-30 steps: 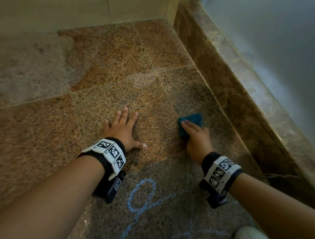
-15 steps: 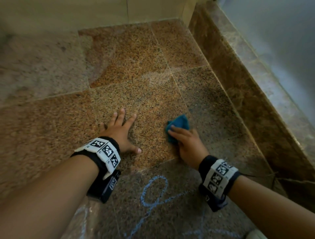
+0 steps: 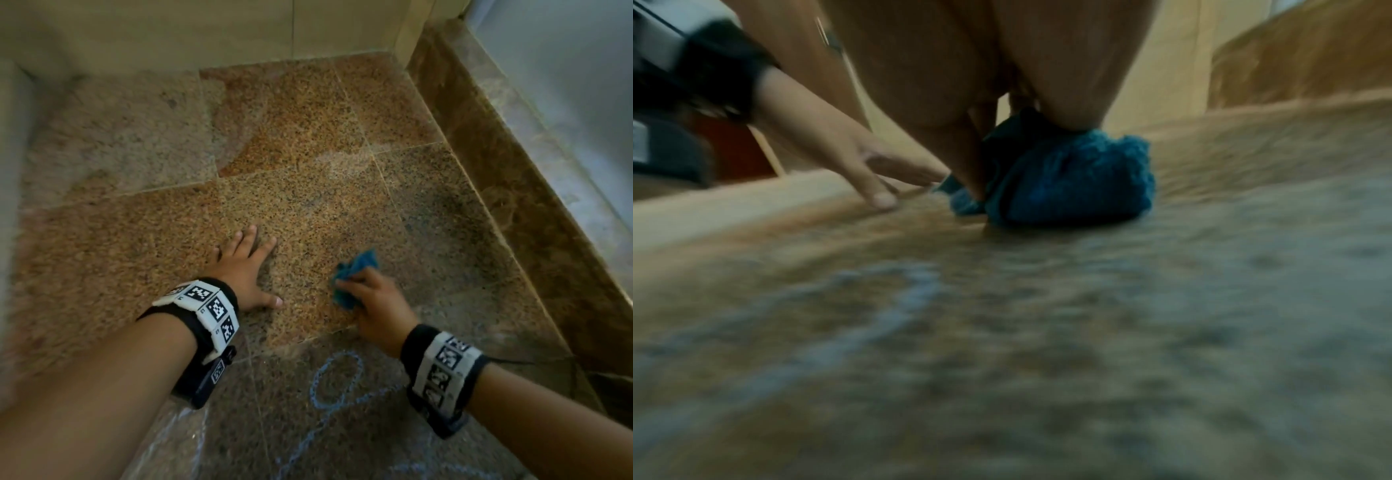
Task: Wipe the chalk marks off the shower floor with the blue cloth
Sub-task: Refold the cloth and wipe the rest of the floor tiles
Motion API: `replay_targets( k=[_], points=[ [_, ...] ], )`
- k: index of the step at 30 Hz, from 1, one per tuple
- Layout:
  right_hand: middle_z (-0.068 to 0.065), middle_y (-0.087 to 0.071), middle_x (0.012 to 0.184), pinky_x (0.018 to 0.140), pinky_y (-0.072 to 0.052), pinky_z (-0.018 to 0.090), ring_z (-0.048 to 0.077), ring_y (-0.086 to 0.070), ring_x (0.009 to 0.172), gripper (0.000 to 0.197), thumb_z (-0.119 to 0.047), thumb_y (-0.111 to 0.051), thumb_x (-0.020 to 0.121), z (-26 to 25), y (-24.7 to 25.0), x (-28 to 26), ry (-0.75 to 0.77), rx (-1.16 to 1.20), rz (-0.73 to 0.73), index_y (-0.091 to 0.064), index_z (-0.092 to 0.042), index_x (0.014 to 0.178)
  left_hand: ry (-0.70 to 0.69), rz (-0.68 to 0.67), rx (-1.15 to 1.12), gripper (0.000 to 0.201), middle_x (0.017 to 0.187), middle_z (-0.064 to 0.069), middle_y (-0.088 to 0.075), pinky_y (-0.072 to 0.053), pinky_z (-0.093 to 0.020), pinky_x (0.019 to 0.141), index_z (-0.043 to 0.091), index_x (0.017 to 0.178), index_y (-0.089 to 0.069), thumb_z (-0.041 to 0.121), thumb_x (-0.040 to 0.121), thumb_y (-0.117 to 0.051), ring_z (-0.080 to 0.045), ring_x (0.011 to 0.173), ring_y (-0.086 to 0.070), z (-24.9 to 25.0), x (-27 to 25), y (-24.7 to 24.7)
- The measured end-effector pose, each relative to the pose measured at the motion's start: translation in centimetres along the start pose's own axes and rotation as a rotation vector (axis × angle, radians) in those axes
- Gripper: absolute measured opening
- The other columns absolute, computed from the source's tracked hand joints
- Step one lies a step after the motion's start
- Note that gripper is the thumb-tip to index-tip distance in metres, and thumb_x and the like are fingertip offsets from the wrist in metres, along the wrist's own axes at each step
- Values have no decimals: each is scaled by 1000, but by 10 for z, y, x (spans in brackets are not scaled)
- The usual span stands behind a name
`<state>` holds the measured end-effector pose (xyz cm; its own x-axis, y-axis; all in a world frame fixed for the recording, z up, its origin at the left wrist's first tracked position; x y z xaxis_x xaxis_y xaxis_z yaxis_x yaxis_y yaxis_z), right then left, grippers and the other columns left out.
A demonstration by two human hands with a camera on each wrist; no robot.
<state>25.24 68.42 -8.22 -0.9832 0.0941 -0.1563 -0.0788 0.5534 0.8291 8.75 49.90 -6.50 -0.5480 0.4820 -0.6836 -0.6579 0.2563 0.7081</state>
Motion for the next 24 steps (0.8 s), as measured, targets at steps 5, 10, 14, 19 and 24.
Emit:
replay_targets(
  k=[5, 10, 14, 19, 24],
  points=[
    [5, -56, 124, 102, -37, 27, 19, -50, 117, 45, -1, -59, 80, -47, 0, 11, 171, 168, -348, -62, -17, 122, -32, 87, -141, 91, 161, 1, 15, -7, -42, 120, 34, 154, 0, 52, 88, -61, -23, 149, 10, -12, -19, 17],
    [-5, -46, 101, 81, -45, 29, 16, -52, 93, 36, -4, -71, 70, -62, 47, 59, 108, 209, -98, -59, -21, 99, -153, 264, -378, 63, 162, 1, -12, -16, -30, 116, 30, 153, -20, 33, 99, -51, -18, 148, -12, -24, -46, 41],
    [-3, -48, 84, 60, -39, 18, 6, -48, 64, 36, 11, -63, 74, -88, 71, 87, 87, 459, -107, -48, -18, 91, -218, 307, -563, 54, 159, 7, -22, -27, -19, 102, 35, 151, -25, 34, 101, -46, -13, 144, -25, -24, -65, 52],
    [7, -56, 89, 70, -49, 27, 16, -60, 79, 33, 14, -60, 78, -114, 66, 102, 158, 628, -161, -51, -17, 83, -221, 369, -743, 46, 143, 7, -47, -40, -25, 97, 31, 141, -42, 32, 97, -55, -14, 127, -48, -28, -88, 58],
    [-3, -60, 86, 77, -48, 26, 7, -60, 80, 26, 3, -66, 81, -131, 56, 103, 192, 563, -110, -56, -20, 79, -114, 458, -731, 24, 107, 0, -65, -43, -12, 66, 20, 117, -60, 29, 95, -60, -14, 88, -60, -42, -101, 51]
  ],
)
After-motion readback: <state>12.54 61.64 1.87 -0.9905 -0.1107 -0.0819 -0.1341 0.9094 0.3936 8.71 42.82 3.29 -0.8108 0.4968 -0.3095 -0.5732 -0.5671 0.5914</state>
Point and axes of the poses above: each hand's wrist, its own x-axis towards the middle knuckle, its own y-axis out of the back of the hand, z = x × y, the point moved 1 cm from there along x, towards the middle knuckle
